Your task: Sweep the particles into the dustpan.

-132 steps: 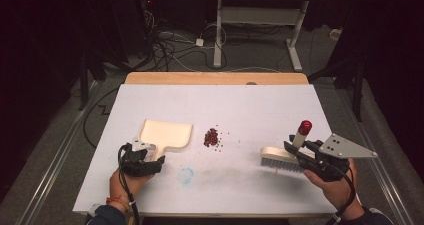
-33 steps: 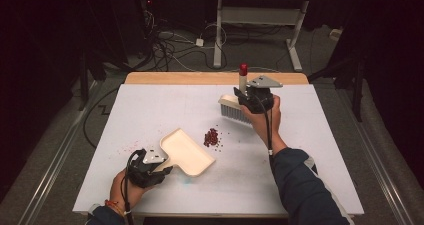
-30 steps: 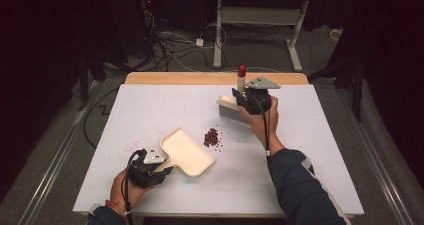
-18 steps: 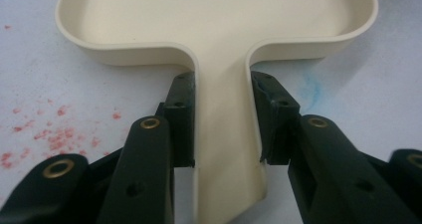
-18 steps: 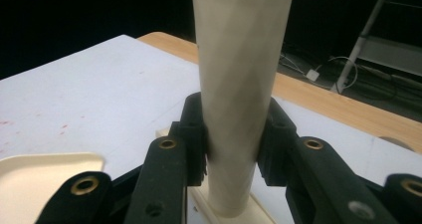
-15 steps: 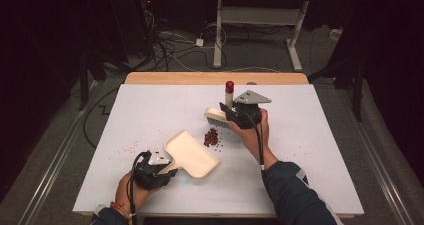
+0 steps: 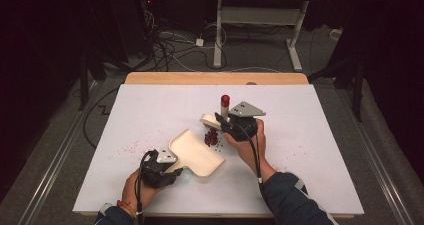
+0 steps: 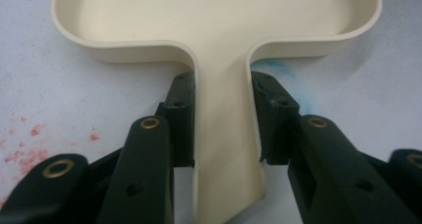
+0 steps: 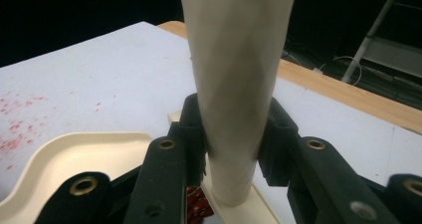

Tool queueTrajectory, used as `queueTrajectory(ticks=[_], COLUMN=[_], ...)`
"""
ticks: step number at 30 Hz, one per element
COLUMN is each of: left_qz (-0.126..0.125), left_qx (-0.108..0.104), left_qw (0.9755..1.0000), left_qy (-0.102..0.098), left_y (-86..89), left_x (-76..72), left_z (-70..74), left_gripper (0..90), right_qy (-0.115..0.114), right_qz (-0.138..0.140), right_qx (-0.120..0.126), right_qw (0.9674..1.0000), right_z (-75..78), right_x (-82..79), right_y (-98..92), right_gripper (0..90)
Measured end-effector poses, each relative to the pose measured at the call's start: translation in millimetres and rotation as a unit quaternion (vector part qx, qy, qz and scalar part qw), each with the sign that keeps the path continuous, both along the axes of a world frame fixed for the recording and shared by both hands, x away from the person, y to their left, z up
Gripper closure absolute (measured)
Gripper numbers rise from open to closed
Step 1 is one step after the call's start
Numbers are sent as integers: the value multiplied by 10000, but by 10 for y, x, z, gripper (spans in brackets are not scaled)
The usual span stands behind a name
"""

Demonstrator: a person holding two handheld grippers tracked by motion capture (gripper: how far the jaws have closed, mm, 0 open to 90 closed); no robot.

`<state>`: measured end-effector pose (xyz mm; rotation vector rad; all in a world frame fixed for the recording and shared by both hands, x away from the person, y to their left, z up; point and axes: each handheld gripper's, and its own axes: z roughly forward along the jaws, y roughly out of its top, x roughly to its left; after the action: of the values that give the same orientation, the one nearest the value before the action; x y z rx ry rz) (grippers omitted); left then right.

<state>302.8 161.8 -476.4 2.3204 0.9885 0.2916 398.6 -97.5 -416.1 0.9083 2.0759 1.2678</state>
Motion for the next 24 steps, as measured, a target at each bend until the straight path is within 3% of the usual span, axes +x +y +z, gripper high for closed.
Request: queueTrajectory(ticks=[12,19,24], left_qz=[44,153,183], left_qx=[135,23,-17], left_qw=[9999,9999,9998], left_qy=[-2,-20,-34], left_y=[-171,-231,-242], left_x=[70,119,135], left_z=[-38,-59,-58], left_gripper=[635,634,634], right_qy=[59,22,21], right_qz=[142,34,160], right_qx=[3,-91,-57], right_qw=[9999,10000,9999], right_z=[-17,-45,-15], right_x=[-271,-412,-511], right_y=[137,194,216], right_gripper=[689,683,689])
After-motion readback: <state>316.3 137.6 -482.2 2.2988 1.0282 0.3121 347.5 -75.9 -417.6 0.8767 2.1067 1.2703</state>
